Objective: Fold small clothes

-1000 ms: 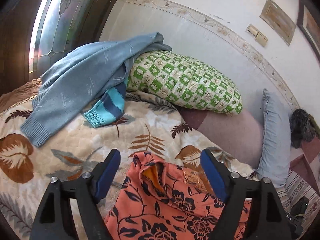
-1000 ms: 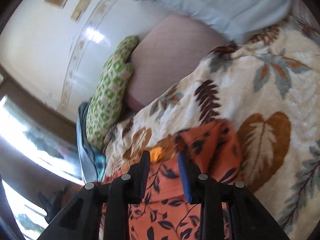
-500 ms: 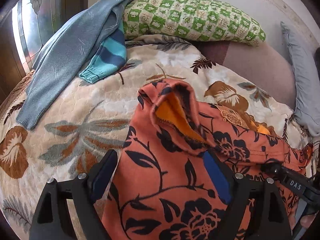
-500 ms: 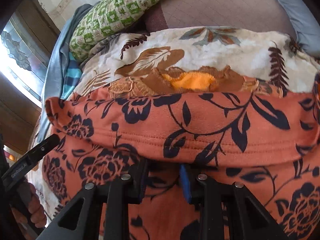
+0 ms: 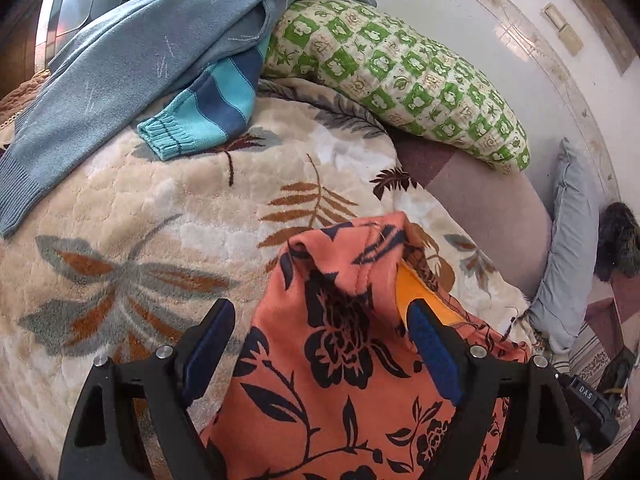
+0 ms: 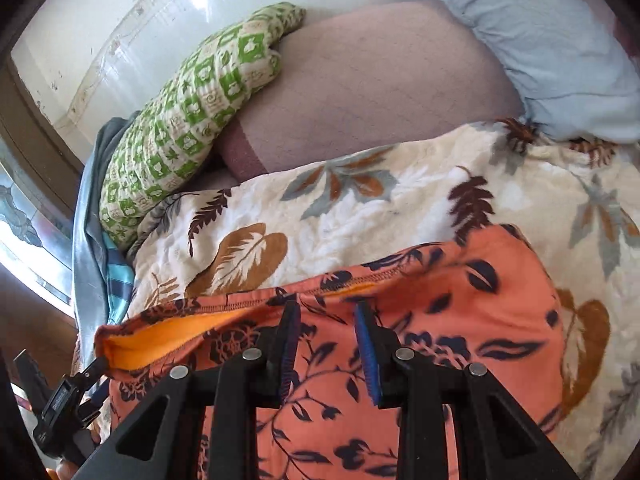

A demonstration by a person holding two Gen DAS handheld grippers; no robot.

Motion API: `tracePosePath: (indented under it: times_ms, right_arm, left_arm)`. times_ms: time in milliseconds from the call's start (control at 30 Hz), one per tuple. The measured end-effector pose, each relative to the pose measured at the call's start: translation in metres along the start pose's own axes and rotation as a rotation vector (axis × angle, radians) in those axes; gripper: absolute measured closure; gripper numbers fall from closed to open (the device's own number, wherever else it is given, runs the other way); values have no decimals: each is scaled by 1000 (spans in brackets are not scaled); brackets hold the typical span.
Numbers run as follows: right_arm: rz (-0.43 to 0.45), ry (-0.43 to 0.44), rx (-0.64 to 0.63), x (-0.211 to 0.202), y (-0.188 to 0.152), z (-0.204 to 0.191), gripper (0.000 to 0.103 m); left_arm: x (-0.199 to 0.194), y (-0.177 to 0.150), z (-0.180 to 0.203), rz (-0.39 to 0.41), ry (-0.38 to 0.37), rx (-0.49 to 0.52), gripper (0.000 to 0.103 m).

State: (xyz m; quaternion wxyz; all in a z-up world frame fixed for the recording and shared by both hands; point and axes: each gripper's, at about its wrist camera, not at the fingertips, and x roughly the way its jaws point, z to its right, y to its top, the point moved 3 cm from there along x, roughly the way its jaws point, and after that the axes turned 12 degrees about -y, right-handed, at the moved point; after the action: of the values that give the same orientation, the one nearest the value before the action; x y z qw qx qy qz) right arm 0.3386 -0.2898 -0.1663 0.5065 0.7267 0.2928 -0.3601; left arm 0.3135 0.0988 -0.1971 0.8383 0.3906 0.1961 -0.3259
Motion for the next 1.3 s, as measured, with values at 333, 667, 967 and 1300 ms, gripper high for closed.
tracePosePath:
  times_ms: [333, 667, 967, 1300]
  right_arm:
    - [-32, 45, 181, 0, -34, 72, 71]
    - [-99, 51, 260, 31, -30, 89, 72]
    - [-138, 41, 206, 39, -40, 71, 72]
    - [-85, 208, 131, -13, -53, 31, 72]
  left_arm:
    - [30, 0, 27, -48, -77, 47, 13]
    - [24, 26, -17, 96, -60, -175, 10]
    - [15, 23, -10, -56, 135, 1, 10]
    - [-6, 5, -35, -98, 302, -3, 10]
